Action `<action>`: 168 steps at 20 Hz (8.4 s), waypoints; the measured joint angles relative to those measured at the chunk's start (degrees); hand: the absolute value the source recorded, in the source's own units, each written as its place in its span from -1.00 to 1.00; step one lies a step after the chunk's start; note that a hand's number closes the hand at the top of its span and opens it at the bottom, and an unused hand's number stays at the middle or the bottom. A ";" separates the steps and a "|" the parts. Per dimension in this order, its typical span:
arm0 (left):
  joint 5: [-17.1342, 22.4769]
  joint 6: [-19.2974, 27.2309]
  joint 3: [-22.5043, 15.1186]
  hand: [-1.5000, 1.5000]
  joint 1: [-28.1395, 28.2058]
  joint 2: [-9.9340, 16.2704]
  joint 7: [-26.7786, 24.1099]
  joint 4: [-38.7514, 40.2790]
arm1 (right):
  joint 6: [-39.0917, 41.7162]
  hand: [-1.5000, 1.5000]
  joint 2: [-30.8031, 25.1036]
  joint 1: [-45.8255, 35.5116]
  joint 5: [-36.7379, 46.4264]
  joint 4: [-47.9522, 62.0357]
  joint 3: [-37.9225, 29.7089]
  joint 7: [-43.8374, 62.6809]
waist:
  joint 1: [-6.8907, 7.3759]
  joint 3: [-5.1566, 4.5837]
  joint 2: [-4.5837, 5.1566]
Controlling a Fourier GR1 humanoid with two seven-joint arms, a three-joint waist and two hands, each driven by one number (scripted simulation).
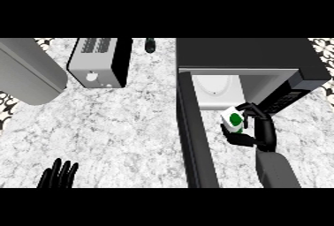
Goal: Pick up the milk, place it into the microwave and close the microwave
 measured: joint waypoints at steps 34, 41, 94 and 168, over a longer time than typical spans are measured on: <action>-2.86 -2.53 3.59 -1.00 -6.37 1.00 3.21 5.94 | -46.58 -1.00 -2.16 -19.87 14.31 24.16 0.64 16.94 | 3.43 -0.07 0.06; -4.41 -2.30 3.07 -1.00 -7.51 0.77 3.11 7.06 | -50.48 -1.00 -3.18 -20.74 16.81 26.93 2.68 19.59 | 3.98 -0.20 0.20; -12.58 -3.00 -7.99 1.00 -15.73 -5.24 11.90 9.31 | 17.94 -1.00 -7.62 -2.84 -6.00 27.14 -5.65 -11.75 | -1.10 -0.07 -0.32; 14.38 32.05 -27.34 -1.00 -82.87 -21.13 8.31 59.14 | 43.27 -1.00 -28.91 26.94 -50.21 -49.70 -1.35 22.08 | -20.58 -0.20 5.12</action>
